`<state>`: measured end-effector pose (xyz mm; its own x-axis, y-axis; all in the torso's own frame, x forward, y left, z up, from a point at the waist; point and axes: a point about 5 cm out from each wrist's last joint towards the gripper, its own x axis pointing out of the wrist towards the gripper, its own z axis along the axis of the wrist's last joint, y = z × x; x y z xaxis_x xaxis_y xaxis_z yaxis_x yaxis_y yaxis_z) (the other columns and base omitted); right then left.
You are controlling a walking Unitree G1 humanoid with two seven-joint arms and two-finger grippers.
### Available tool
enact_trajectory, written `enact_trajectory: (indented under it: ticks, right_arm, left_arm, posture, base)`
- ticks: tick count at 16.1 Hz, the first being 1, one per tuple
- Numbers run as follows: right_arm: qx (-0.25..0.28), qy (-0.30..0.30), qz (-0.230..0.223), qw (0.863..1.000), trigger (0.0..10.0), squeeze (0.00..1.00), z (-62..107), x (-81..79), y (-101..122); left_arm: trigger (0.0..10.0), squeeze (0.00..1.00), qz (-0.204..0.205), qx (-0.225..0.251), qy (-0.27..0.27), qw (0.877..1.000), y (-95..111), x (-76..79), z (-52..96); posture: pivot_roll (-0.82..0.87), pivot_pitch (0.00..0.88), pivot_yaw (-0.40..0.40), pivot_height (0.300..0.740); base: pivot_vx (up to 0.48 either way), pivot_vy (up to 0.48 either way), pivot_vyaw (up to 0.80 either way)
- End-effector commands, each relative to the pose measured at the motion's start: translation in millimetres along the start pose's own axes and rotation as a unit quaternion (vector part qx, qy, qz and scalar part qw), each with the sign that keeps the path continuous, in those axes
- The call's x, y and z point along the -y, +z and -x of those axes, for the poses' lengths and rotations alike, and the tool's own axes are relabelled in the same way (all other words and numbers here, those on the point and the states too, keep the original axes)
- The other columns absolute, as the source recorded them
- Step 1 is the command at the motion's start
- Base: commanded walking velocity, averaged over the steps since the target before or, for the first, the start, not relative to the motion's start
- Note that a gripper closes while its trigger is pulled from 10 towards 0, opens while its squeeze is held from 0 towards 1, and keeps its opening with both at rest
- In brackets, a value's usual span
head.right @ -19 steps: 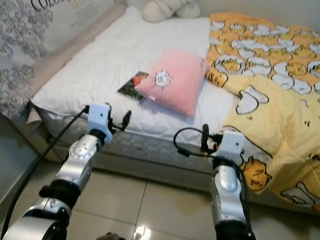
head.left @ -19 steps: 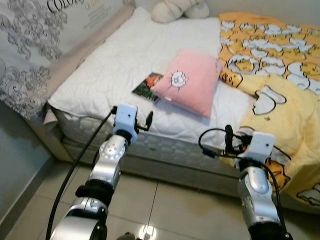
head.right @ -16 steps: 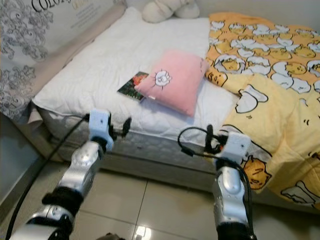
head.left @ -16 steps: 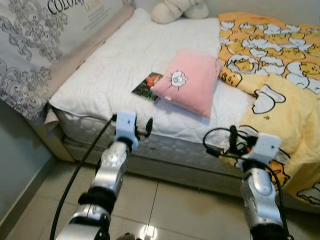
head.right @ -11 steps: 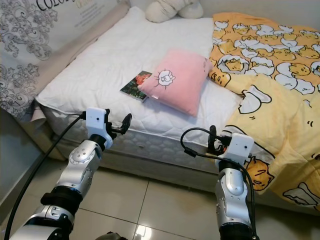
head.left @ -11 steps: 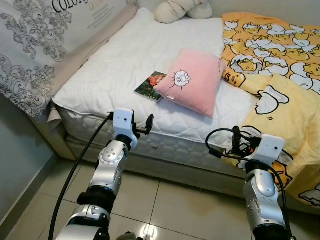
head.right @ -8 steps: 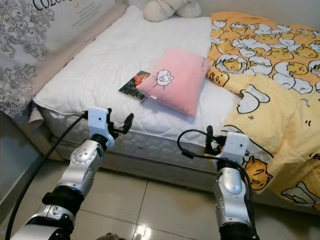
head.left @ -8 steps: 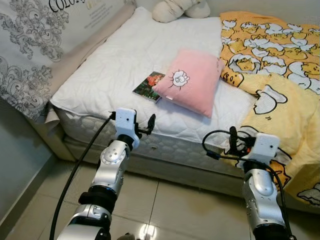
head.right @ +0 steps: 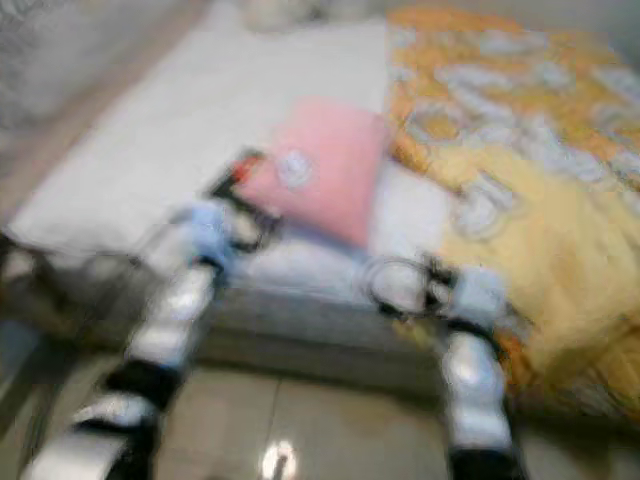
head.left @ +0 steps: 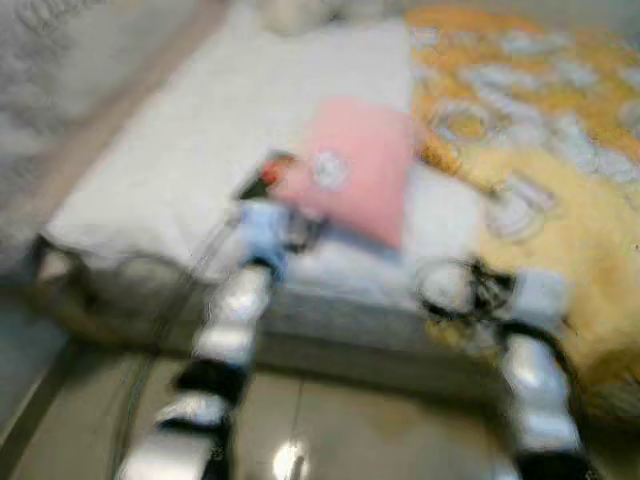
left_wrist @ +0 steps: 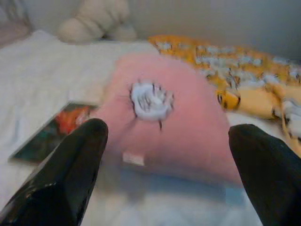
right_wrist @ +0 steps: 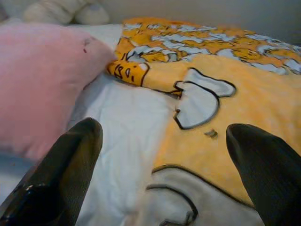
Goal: Clean up the room
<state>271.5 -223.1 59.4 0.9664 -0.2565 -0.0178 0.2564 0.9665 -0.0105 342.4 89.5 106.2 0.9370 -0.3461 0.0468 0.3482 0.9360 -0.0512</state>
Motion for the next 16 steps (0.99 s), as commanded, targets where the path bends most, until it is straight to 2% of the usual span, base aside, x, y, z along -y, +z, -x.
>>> enact_trajectory:
  ticks: [1,5,11,14,16]
  right_arm:
    - [0.009,0.022,-0.012,1.0,10.0,0.0,-3.6,-16.3,5]
    - [0.018,0.029,-0.01,0.999,10.0,0.0,-5.6,-19.3,9]
    - [0.019,0.026,-0.009,0.999,10.0,0.0,-5.7,-17.4,10]
    - [0.001,0.008,-0.029,1.0,10.0,0.0,-3.5,-12.2,4]
    - [-0.007,-0.03,-0.04,0.999,10.0,0.0,-3.0,1.5,3]
  left_arm:
    - [10.0,0.0,-0.011,-0.006,0.04,0.999,-2,-23.8,6.5]
    - [10.0,0.0,-0.007,-0.006,0.069,0.998,0,-33.3,5.5]
    - [10.0,0.0,-0.029,-0.004,0.06,0.998,2,-31.5,3.1]
    - [10.0,0.0,-0.046,-0.008,0.038,0.998,1,-26.2,1.7]
    - [10.0,0.0,-0.066,-0.016,-0.009,0.998,6,-14.6,-5.5]
  posture:
    - [0.01,0.0,0.012,0.74]
    - [0.01,0.0,0.019,0.74]
    - [0.0,0.0,0.021,0.74]
    - [-0.01,0.0,0.024,0.74]
    - [-0.02,0.0,0.033,0.74]
  base:
    - [0.48,0.0,0.0]
    - [0.48,0.0,0.0]
    - [0.48,0.0,0.0]
    - [0.48,0.0,0.0]
    - [0.48,0.0,0.0]
